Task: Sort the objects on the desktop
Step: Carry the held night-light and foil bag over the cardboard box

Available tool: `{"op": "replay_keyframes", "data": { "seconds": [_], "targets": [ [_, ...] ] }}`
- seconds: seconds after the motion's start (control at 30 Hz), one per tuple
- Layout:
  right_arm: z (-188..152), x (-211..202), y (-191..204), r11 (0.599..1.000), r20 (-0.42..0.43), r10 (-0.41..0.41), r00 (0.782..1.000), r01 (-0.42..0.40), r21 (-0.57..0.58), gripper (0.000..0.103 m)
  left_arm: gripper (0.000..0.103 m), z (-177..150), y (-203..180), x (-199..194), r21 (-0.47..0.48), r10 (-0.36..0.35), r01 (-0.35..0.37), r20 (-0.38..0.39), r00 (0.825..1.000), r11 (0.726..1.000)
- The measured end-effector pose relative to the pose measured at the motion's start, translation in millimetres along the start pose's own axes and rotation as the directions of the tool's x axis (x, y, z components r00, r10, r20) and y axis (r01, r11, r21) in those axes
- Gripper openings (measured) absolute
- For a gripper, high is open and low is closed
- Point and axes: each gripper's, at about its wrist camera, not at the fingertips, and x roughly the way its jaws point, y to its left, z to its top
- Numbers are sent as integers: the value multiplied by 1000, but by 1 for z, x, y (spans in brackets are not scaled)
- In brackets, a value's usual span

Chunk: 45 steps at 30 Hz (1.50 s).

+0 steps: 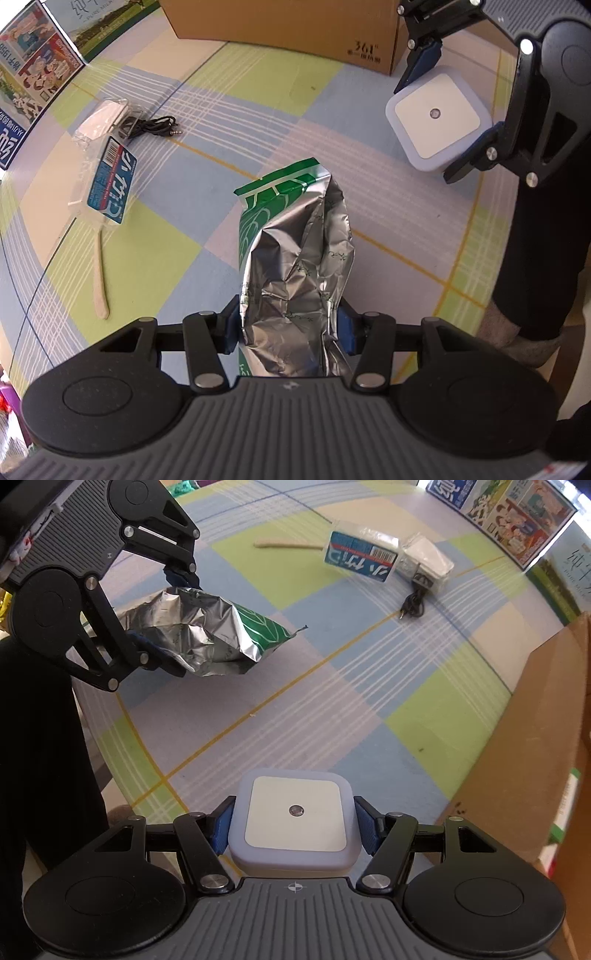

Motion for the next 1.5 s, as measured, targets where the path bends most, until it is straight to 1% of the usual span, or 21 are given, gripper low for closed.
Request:
{"op": "replay_keyframes", "data": {
  "seconds": [0.27,0.43,0.67,1.07,1.23,1.5],
  "targets": [
    [-7,-27,2,1000,41,-26,999,26,8,62,45,10,-3,-34,-8,41,-41,14,999,999],
    [-17,-47,1,999,65,-48,997,47,23,62,45,22,-12,-50,15,66,-66,17,998,998],
    [-36,-72,-7,995,96,-85,992,79,63,62,45,41,-30,-67,48,78,-79,29,997,996],
    [-78,-109,-37,977,122,-153,981,132,167,62,45,84,-63,-81,97,66,-73,71,995,993],
    [-93,-129,-53,963,137,-190,972,157,217,62,45,105,-73,-86,122,58,-70,97,994,990],
    [-109,-153,-80,940,154,-242,958,192,283,62,45,142,-83,-92,130,49,-68,140,989,989]
  ]
}}
